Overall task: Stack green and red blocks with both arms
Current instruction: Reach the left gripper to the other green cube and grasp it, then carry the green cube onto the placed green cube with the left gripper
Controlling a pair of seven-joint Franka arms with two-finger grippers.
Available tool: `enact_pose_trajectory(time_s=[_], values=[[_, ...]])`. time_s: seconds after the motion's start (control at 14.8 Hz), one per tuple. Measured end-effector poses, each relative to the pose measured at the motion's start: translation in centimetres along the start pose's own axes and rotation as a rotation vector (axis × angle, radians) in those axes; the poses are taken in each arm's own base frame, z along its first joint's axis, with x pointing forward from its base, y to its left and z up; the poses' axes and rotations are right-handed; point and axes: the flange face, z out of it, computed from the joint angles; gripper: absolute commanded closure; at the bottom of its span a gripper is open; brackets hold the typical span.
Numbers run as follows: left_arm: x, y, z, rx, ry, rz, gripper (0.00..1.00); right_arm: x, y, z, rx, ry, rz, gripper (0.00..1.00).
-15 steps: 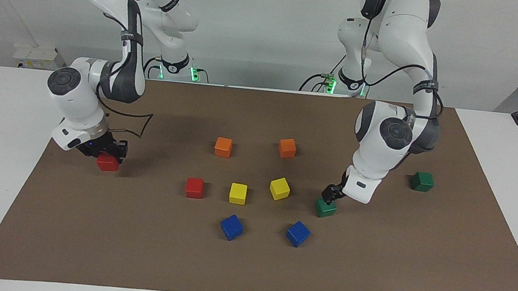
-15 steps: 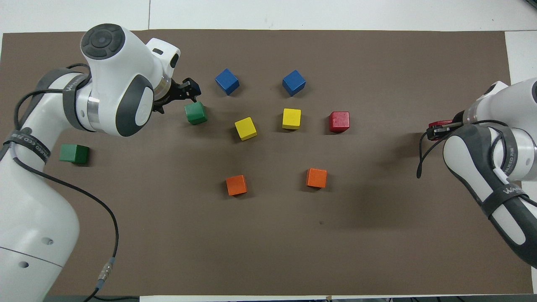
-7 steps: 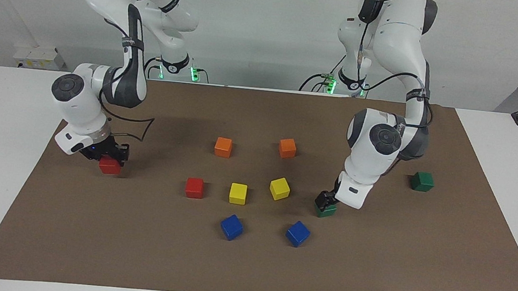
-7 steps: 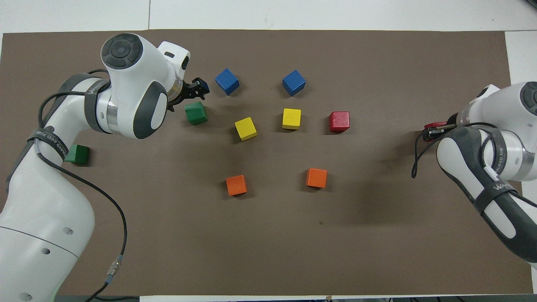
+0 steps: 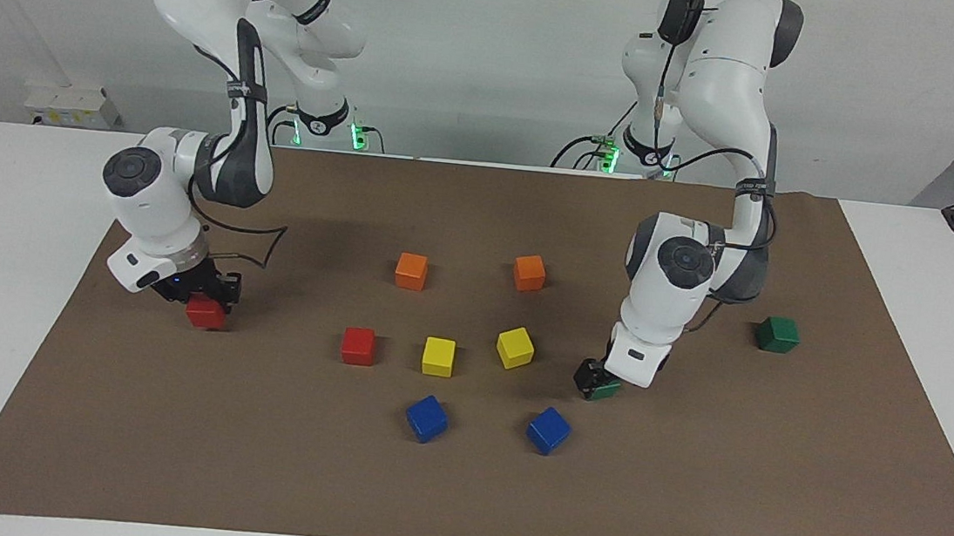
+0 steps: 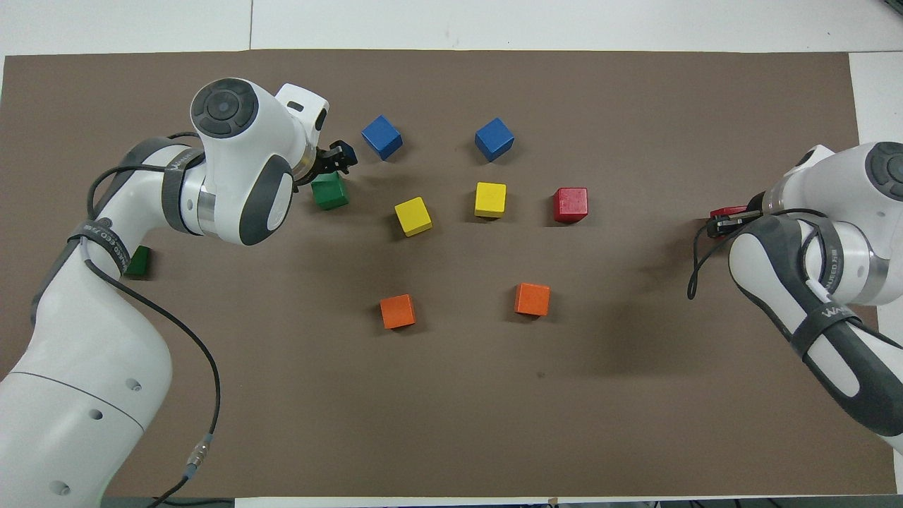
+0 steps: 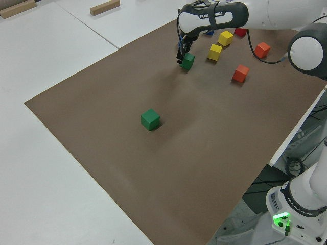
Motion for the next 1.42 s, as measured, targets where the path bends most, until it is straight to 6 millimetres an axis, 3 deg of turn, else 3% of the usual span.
enact_pose_trajectory(time_s=[0.14, 0.2, 0.27, 0.34, 0.75, 0.88, 1.02, 1.08, 1.15, 1.22, 1.42], values=[[-0.2, -0.1, 0.5, 0.002, 0.006, 0.007, 0.14, 0.1, -0.2, 0.4, 0.001, -0.001, -0.004, 1.0], [-0.4, 0.0, 0.6, 0.0, 0.009, 0.009, 0.29, 0.1, -0.3, 0.5, 0.001, -0.001, -0.005, 1.0], [-0.5, 0.1, 0.7, -0.002, 0.012, 0.011, 0.75, 0.2, -0.3, 0.7, 0.001, 0.005, -0.006, 1.0], [-0.6, 0.2, 0.8, -0.004, 0.014, 0.014, 1.0, 0.3, -0.3, 0.8, 0.0, 0.011, -0.006, 1.0], [-0.7, 0.8, 0.2, 0.01, 0.017, 0.031, 1.0, 0.4, -0.4, 1.7, 0.0, 0.015, -0.007, 1.0], [0.3, 0.0, -1.4, 0.024, 0.009, 0.014, 1.0, 0.4, -0.4, 1.7, 0.0, 0.014, -0.007, 1.0], [1.9, -2.4, -4.4, 0.04, -0.002, 0.009, 1.0, 0.4, -0.4, 1.7, 0.0, 0.014, -0.007, 0.99], [2.5, -4.1, -6.1, 0.046, -0.016, 0.03, 1.0, 0.4, -0.4, 1.8, 0.0, 0.014, -0.007, 0.51], [3.1, -6.2, -7.9, 0.05, -0.033, 0.067, 1.0, 0.4, -0.4, 1.8, 0.0, 0.014, -0.007, 0.11], [3.6, -8.5, -9.7, 0.054, -0.048, 0.108, 1.0, 0.4, -0.4, 1.8, 0.0, 0.014, -0.008, 0.0], [4.3, -16.2, -12.9, 0.062, -0.067, 0.219, 1.0, 0.4, -0.4, 1.8, 0.0, 0.014, -0.01, 0.0]])
